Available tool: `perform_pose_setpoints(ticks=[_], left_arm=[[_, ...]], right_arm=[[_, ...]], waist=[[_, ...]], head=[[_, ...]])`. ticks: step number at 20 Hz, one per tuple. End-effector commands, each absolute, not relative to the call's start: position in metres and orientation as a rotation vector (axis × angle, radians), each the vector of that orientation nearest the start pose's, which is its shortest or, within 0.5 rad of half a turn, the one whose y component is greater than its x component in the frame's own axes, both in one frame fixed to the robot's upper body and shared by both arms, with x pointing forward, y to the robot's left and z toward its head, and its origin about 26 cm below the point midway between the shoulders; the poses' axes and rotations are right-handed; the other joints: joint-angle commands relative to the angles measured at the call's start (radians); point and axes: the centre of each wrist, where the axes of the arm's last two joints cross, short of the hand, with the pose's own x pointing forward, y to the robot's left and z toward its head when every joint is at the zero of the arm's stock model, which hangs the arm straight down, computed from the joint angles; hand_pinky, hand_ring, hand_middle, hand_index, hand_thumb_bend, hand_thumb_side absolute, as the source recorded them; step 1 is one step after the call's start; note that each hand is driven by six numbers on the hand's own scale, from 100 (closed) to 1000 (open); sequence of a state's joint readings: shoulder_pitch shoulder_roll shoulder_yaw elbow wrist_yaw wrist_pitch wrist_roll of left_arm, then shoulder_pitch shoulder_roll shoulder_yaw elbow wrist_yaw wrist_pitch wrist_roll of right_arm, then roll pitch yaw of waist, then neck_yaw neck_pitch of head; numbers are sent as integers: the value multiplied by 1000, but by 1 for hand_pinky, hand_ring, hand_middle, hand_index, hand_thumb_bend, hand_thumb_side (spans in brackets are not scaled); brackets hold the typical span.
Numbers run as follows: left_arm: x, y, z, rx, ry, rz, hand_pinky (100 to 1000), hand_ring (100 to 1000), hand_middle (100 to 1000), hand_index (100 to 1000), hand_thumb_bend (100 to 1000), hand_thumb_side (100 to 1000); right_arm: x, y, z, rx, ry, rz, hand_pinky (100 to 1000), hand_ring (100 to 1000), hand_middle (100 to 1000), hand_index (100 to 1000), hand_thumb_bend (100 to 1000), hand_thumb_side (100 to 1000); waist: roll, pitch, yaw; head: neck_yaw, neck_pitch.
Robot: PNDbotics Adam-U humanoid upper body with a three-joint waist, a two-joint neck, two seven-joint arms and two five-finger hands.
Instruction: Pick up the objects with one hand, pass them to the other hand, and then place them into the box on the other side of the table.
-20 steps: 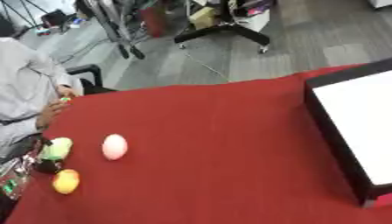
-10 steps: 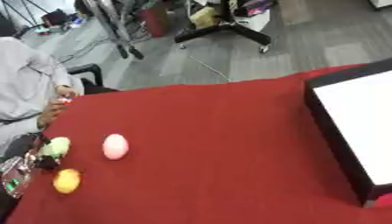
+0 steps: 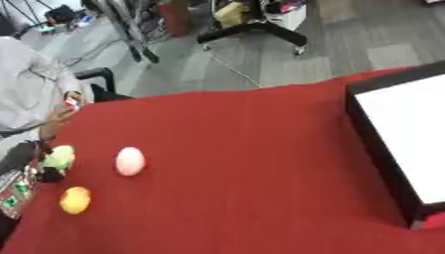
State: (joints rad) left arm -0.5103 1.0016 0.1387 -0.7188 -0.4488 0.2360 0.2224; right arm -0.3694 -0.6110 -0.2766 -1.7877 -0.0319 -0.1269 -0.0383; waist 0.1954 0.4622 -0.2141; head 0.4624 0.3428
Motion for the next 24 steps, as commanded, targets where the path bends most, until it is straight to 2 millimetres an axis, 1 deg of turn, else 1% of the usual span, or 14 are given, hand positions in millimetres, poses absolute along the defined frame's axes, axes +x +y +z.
perform_pose_setpoints(ticks=[1,6,7,8,13,16,17,18,19,24], left_arm=[[309,604,202,1566,-897,-268,567,477,393,435,314,100],[319,587,224,1588,-998,-364,567,476,392,439,300,100],[321,584,228,1590,-1011,-382,567,474,390,438,304,100],[322,581,232,1594,-1023,-397,567,472,387,435,308,100],[327,563,258,1614,-1133,-465,570,464,375,428,312,100],[329,548,270,1613,-1200,-513,573,461,371,425,315,100],[330,543,274,1607,-1225,-534,574,460,371,425,315,100],[331,537,277,1601,-1248,-554,575,460,370,424,317,100],[331,531,281,1594,-1269,-573,576,459,369,424,317,100],[333,501,297,1558,-1391,-659,585,453,359,424,315,100]], right_arm=[[310,-387,259,-656,-2339,327,951,1000,1000,964,542,385],[310,-387,257,-646,-2332,316,951,1000,1000,965,537,387],[310,-387,257,-643,-2332,316,951,1000,1000,965,549,419],[310,-387,257,-642,-2331,314,951,1000,1000,965,535,387],[309,-390,255,-645,-2330,298,952,999,1000,964,530,388],[309,-389,257,-639,-2335,294,951,999,1000,964,526,389],[309,-389,257,-635,-2338,294,951,998,1000,964,548,403],[309,-388,258,-631,-2340,294,951,998,1000,964,523,390],[309,-388,258,-628,-2342,293,951,998,1000,964,522,390],[310,-386,266,-614,-2371,301,950,995,1000,963,513,392]], waist=[[-12,-32,12],[-23,-45,35],[-25,-47,39],[-28,-49,42],[-44,-61,65],[-53,-68,81],[-56,-71,86],[-59,-73,90],[-63,-75,94],[-79,-90,109]], head=[[-20,11],[-46,20],[-49,21],[-51,21],[-72,26],[-87,28],[-91,28],[-97,28],[-103,28],[-152,40]])
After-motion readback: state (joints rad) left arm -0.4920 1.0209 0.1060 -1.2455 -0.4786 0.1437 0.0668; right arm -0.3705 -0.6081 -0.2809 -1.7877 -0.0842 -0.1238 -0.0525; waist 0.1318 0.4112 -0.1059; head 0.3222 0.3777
